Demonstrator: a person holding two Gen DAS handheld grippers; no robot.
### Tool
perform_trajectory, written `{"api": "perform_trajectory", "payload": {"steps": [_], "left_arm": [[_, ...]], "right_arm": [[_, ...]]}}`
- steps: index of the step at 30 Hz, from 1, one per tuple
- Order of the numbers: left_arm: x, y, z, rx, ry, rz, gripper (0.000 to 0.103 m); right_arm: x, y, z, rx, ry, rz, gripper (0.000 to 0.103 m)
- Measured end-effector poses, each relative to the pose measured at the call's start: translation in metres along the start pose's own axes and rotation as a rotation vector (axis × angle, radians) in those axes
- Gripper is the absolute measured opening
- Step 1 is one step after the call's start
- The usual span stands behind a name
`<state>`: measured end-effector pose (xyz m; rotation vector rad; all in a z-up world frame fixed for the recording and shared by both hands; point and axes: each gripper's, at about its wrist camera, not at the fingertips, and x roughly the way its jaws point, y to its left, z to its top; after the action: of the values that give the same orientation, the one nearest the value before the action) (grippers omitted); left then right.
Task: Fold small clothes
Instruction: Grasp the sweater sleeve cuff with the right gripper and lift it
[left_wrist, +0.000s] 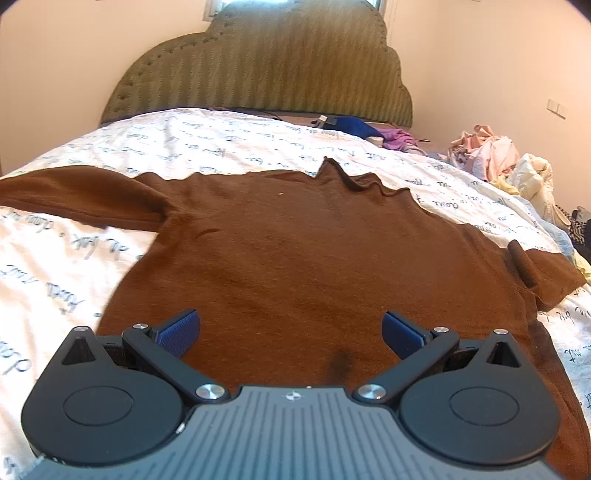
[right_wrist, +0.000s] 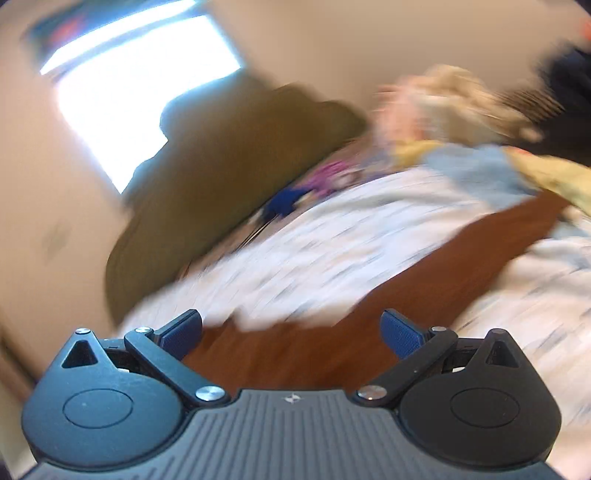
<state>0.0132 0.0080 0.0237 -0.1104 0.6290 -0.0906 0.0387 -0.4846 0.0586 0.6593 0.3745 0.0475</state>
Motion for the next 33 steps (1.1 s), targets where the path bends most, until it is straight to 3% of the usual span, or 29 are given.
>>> {"api": "perform_trajectory", "payload": {"steps": [3, 5, 9, 11, 13, 18, 19, 21, 27, 30, 33], "left_arm": [[0.019, -0.006, -0.010, 0.039, 0.061, 0.029, 0.103], [0.019, -0.012, -0.009, 0.079, 0.053, 0.030, 0.103], [0.022, -0.009, -0.010, 0.069, 0.063, 0.019, 0.103], [0.022, -0.006, -0.010, 0.054, 0.059, 0.008, 0.103], [0.022, -0.004, -0.010, 0.044, 0.056, 0.004, 0.103], [0.022, -0.005, -0.010, 0.048, 0.057, 0.007, 0.103], [0.021, -0.005, -0.010, 0.047, 0.057, 0.006, 0.103], [0.021, -0.004, -0.010, 0.039, 0.054, 0.001, 0.103], [0.022, -0.002, -0.009, 0.019, 0.049, -0.009, 0.103], [0.020, 0.002, -0.009, 0.001, 0.043, -0.021, 0.103], [0.020, 0.004, -0.009, -0.020, 0.036, -0.033, 0.103]], "right_arm": [[0.016, -0.082, 0.042, 0.224, -0.042, -0.086, 0.103], [0.026, -0.135, 0.061, 0.377, -0.077, -0.154, 0.103], [0.042, -0.195, 0.079, 0.516, -0.131, -0.215, 0.102], [0.057, -0.204, 0.083, 0.539, -0.117, -0.234, 0.094], [0.068, -0.211, 0.087, 0.528, -0.099, -0.262, 0.071], [0.086, -0.212, 0.086, 0.474, -0.047, -0.303, 0.047], [0.087, -0.213, 0.085, 0.468, -0.050, -0.314, 0.030], [0.086, -0.213, 0.084, 0.469, -0.067, -0.313, 0.009], [0.070, -0.176, 0.088, 0.367, -0.126, -0.303, 0.005], [0.064, -0.114, 0.084, 0.203, -0.120, -0.230, 0.005], [0.066, -0.025, 0.064, 0.045, -0.060, -0.061, 0.005]]}}
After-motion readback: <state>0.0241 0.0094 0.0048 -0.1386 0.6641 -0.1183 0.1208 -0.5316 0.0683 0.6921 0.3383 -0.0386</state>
